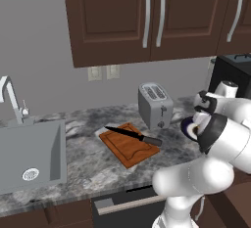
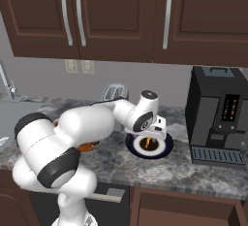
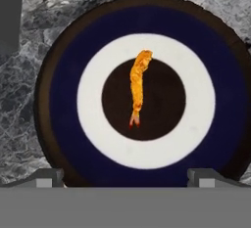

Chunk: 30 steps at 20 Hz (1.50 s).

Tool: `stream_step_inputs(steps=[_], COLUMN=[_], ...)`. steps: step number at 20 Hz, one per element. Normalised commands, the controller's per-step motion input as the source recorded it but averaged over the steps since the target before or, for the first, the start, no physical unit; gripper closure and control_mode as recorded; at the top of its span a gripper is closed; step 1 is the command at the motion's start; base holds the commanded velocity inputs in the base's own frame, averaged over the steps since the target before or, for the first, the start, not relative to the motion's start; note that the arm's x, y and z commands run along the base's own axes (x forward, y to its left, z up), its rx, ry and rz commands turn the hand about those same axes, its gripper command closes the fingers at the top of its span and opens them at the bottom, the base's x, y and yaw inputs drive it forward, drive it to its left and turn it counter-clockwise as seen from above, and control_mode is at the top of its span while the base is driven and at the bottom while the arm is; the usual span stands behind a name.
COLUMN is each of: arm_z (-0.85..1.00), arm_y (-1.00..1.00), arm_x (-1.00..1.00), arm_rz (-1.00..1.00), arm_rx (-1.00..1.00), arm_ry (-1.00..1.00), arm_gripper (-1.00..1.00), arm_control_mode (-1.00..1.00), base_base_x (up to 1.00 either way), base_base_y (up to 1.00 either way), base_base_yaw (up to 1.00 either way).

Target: Pick up the knife from the drawer and place it on the cutting board. Then place the meat from the plate to the cutting board.

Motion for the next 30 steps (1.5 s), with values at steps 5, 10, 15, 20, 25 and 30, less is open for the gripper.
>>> stream_step_inputs(steps=[5,10,15,20,25,30], arm_z=[-0.14,-0.08,-0.11,-0.17,-0.18,-0.19], arm_y=[0.00,0.02,0.00,0.00,0.00,-0.01], arm_x=[0.04,0.00,0.04,0.11,0.29,0.25], arm_rz=[0.00,0.00,0.00,0.00,0.01,0.06], arm_rx=[0.00,0.00,0.00,0.00,0.00,0.00], arm_ry=[0.00,0.00,0.00,0.00,0.00,0.00], arm_gripper=[-1.00,-1.00,-1.00,-1.00,-1.00,-1.00], arm_control_mode=[-1.00,-1.00,-1.00,-1.00,-1.00,-1.00], base_base_x=[0.00,0.00,0.00,0.00,0.00,0.00], base_base_y=[0.00,0.00,0.00,0.00,0.00,0.00], base_base_yaw=[0.00,0.00,0.00,0.00,0.00,0.00])
